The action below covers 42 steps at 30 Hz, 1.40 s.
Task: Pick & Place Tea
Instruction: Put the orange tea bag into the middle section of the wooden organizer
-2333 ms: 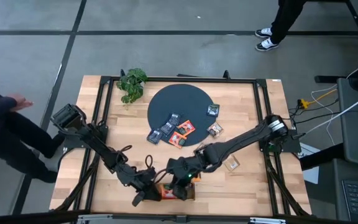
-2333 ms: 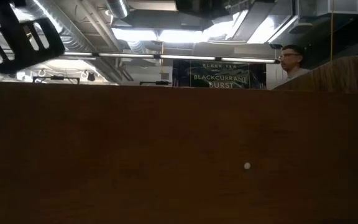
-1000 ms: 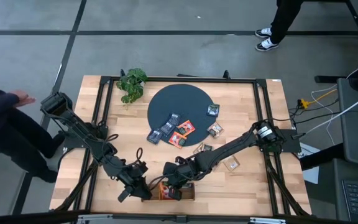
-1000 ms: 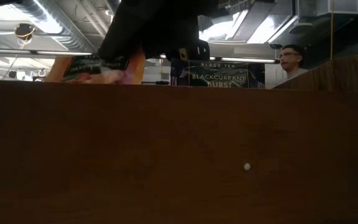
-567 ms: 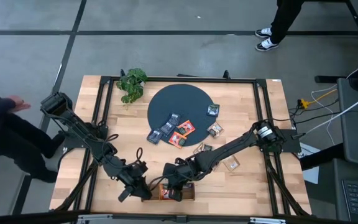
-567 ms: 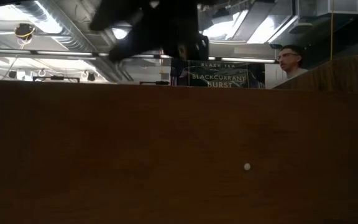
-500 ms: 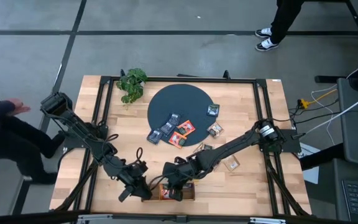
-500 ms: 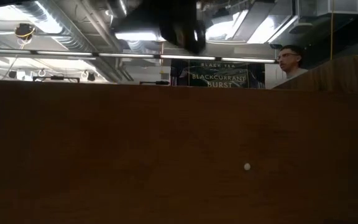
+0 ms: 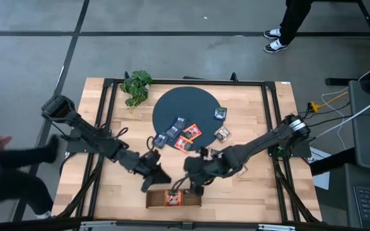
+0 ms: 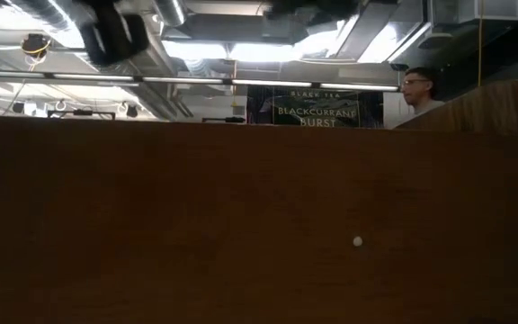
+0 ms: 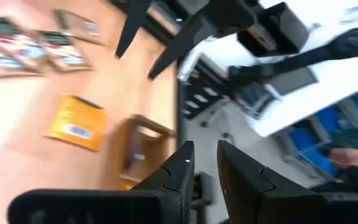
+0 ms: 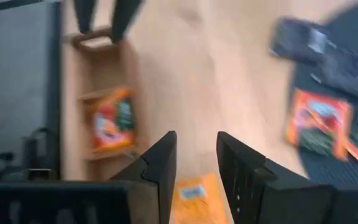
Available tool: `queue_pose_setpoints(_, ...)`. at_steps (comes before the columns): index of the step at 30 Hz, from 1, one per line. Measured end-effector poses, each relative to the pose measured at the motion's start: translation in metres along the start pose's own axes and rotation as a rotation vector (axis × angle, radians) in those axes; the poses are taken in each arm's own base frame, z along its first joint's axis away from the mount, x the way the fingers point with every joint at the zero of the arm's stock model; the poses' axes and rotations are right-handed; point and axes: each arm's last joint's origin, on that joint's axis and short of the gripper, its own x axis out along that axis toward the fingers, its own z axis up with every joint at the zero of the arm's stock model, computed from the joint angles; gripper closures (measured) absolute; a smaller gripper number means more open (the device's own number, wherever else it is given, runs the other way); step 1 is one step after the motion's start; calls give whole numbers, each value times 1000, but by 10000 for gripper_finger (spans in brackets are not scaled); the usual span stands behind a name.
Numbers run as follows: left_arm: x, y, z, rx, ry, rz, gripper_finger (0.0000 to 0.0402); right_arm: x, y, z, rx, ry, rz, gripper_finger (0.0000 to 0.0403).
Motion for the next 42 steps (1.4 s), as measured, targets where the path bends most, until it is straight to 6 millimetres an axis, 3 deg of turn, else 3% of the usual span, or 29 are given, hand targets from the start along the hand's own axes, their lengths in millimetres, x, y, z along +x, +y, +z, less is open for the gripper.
queue_pose_setpoints(8,3,49,40,-51,-56,198,336,-8,-50,-48,223,-83,31,286)
queue_pose_setpoints(13,-4,81,67,-130,0,361,344,9,-91,-71,474,-90,25,286)
queue_pose_setpoints(17,-12,102,82,-195,16,439,360,25,-120,-78,640,-58,56,286)
queue_pose_setpoints(23,-18,116,98,-246,-16,431,389,34,-149,-74,712,-66,28,286)
queue_pose_setpoints(27,-15,126,98,-259,1,448,398,35,-167,-70,742,-92,-9,286)
queue_pose_setpoints(33,8,147,83,-260,121,462,399,36,-184,-65,780,-117,-38,286)
queue_pose_setpoints(42,36,176,63,-250,242,546,399,36,-186,-64,818,-100,4,286)
